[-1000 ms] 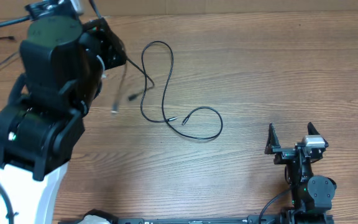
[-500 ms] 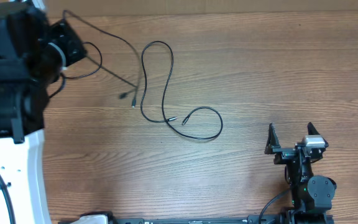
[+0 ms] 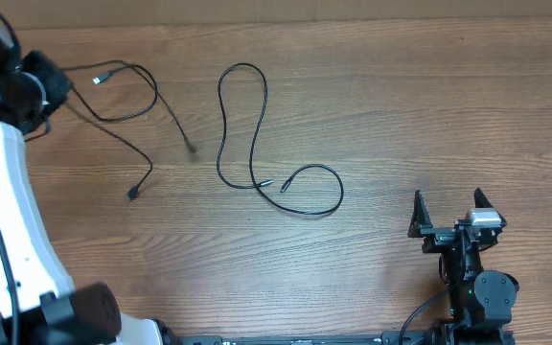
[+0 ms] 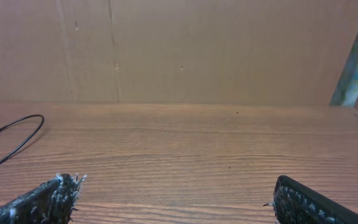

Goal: Untangle cables

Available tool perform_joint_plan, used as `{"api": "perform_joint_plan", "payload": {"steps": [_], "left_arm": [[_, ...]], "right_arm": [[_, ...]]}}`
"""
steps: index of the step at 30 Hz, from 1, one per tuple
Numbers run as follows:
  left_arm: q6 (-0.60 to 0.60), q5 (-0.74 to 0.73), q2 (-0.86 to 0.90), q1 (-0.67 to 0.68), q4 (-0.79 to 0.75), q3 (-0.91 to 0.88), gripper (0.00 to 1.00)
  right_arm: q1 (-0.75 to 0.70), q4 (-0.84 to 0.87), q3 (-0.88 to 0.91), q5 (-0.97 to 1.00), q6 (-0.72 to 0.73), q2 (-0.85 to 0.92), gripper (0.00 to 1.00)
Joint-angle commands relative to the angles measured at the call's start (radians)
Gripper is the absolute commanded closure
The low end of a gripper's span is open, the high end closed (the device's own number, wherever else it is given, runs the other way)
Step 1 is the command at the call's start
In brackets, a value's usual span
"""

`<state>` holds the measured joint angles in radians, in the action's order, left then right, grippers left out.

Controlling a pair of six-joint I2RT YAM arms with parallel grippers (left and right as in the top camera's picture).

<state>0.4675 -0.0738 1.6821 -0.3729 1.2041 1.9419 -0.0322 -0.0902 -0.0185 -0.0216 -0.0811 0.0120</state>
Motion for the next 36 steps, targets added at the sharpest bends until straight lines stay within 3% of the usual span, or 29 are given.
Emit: {"api": "perform_joint_plan", "payload": {"steps": [1,6,10,12,29,36], "left_arm": [[-0.014,0.055,0.055,-0.059,0.002,0.005,0.96],[0.012,0.092,0.099,-0.123,-0.006,0.005,0.96],[0.174,0.309,0.121,-0.175,-0.014,0.005,0.95],[0.191,0.348,0.127,-0.195,-0.034,0.005,0.96],[0.195,0.346,0.215,-0.275,-0.206,0.005,0.95],[0.167,0.36,0.29,-0.292,-0.256,0.005,0.9]], "right_arm": [[-0.001,0.006,0.01,-0.002,0.006,-0.009,0.0],[-0.001,0.006,0.01,-0.002,0.005,-0.009,0.0],[-0.001,0.006,0.01,-0.002,0.005,-0.009,0.0],[-0.001,0.006,0.01,-0.002,0.005,-0.009,0.0],[-0.001,0.006,0.01,-0.002,0.005,-0.009,0.0],[-0.001,0.006,0.01,-0.002,0.005,-0.009,0.0]]}}
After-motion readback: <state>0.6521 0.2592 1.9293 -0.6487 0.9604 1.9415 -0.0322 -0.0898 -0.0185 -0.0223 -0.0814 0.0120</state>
